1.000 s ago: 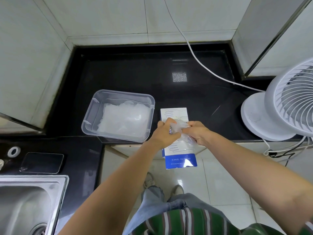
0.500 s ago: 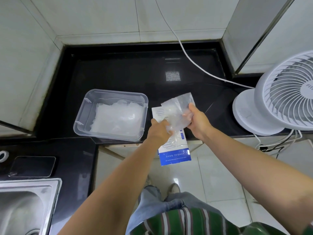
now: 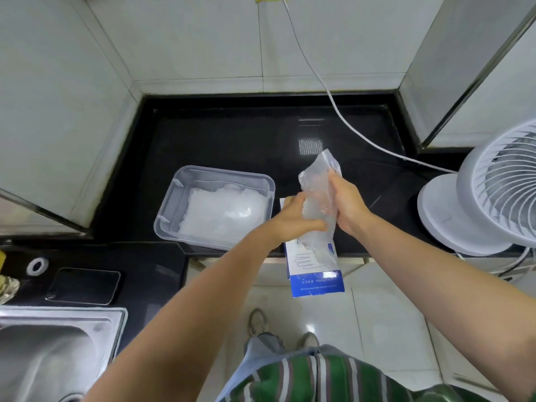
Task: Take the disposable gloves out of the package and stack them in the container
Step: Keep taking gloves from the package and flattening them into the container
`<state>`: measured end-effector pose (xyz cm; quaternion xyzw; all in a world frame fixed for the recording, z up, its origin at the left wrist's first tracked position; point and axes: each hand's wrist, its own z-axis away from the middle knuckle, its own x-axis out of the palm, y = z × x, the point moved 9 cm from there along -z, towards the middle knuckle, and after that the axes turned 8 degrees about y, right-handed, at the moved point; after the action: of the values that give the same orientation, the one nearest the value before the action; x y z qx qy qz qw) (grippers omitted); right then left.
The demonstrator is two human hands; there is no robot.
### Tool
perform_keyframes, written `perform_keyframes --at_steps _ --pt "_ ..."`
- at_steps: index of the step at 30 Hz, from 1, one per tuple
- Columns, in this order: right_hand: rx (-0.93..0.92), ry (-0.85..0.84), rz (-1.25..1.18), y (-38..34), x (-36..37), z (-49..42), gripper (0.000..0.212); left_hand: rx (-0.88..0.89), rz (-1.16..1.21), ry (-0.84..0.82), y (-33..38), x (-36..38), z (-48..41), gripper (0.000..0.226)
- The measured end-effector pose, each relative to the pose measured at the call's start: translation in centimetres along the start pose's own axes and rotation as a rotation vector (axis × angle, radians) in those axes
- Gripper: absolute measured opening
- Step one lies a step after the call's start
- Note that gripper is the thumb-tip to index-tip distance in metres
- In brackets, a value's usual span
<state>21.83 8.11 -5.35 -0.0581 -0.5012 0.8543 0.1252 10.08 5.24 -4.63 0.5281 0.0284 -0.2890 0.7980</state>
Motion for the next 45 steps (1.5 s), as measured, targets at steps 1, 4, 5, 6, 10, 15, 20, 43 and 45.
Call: perform_keyframes --at_steps 1,4,5,6,10,15,20,43,45 --pt "-0.046 0.006 0.026 -0.3 0.3 0.0 0.036 0.018 0.105 0.03 1.0 -0.9 0.1 0.071" --pt "-0.186 0.038 0.144 -1.2 1.5 -0.4 0.034 0.054 0.365 0.176 2.1 -4.0 0.1 0.041" --pt "-0.205 0.035 0.16 -1.3 2.0 -0.3 0.038 0.063 0.409 0.23 1.9 -5.1 0.2 0.026" --pt "-0.206 0.018 0.15 -1.4 2.8 -0.3 0.042 0.073 0.427 0.281 1.5 -6.2 0.2 0.016" --pt "-0.083 -0.136 0.057 -0.4 5.5 -0.8 0.059 0.097 0.376 0.386 -0.5 -9.9 0.8 0.016" --pt "-0.092 -0.181 0.216 -1.1 8.6 -0.7 0.068 -0.092 0.335 0.338 -6.1 -15.0 1.5 0.013" --pt "-0.2 -0.277 0.344 -1.3 13.5 0.3 0.071 -0.235 0.402 0.397 -8.3 -18.6 1.7 0.029" --pt "-0.397 -0.415 1.074 2.5 24.3 1.5 0.024 0.002 -1.02 0.545 -9.2 -22.2 -0.7 0.049" --pt "-0.281 -0.411 1.206 4.9 23.6 0.9 0.043 0.005 -1.031 0.529 -9.3 -22.1 -0.7 0.052"
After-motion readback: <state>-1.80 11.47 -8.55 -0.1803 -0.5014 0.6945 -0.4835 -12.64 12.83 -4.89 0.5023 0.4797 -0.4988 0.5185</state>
